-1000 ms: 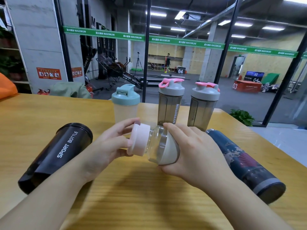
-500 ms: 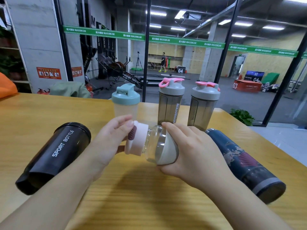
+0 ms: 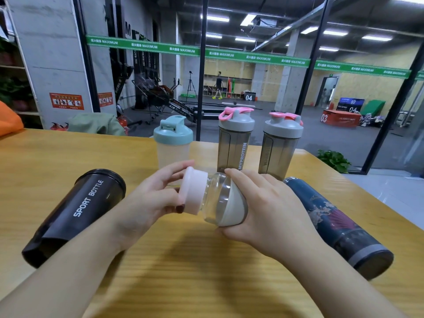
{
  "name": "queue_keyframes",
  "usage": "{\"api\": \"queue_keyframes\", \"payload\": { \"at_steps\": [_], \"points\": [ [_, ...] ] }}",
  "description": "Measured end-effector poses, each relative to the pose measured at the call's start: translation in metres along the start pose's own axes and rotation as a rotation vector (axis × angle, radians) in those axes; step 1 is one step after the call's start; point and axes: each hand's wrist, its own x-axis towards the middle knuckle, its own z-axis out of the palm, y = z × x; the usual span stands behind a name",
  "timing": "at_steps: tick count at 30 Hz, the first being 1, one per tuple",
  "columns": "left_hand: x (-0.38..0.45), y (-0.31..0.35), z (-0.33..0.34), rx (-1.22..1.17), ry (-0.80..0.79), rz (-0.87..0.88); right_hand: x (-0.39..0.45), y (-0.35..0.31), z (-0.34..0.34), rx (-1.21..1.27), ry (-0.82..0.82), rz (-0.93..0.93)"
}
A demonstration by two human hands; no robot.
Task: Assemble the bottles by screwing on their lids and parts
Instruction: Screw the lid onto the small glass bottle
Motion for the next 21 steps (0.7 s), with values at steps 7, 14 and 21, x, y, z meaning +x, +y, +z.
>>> {"api": "queue_keyframes", "payload": {
  "at_steps": [7,14,21],
  "points": [
    [0.0,-0.002,0.003,-0.185,0.027,0.104,0.0,-0.001,0.0,0.02,0.005,-0.009],
    [0.004,-0.003,0.009,0.101,0.222,-0.131,0.0,-0.002,0.002,0.016,0.032,-0.007],
    [0.001,0.0,0.006,0.054,0.098,-0.101,-0.001,-0.003,0.002,0.022,0.024,-0.023]
  ]
}}
